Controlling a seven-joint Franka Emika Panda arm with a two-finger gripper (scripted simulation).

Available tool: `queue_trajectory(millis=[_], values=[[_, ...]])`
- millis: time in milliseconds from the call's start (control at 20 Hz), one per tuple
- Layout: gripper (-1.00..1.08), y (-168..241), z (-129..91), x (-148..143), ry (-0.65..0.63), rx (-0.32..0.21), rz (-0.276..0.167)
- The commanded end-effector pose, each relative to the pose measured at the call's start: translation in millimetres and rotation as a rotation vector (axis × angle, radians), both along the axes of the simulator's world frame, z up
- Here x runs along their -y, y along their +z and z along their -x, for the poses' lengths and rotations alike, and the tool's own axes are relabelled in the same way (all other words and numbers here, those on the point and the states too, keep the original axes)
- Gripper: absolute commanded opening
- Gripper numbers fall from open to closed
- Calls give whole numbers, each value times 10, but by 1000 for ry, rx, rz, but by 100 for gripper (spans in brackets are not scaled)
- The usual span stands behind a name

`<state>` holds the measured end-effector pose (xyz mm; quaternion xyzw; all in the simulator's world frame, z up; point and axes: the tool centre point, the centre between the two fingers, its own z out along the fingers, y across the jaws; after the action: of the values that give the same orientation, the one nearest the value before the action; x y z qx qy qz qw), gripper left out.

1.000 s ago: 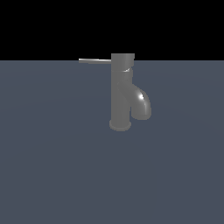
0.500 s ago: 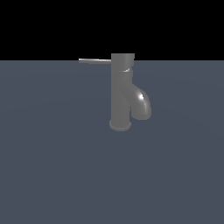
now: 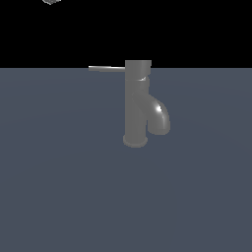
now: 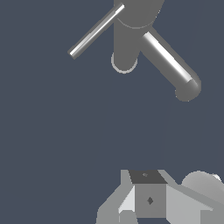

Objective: Turn on the faucet by rotating a designated handle.

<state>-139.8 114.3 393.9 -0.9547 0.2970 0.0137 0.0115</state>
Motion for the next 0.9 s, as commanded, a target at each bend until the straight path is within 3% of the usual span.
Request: queue_trajectory(millis=[0, 850], values=[[-100, -77, -133, -49, -55, 1, 1], [-100, -577, -1052, -146, -414, 4, 13]])
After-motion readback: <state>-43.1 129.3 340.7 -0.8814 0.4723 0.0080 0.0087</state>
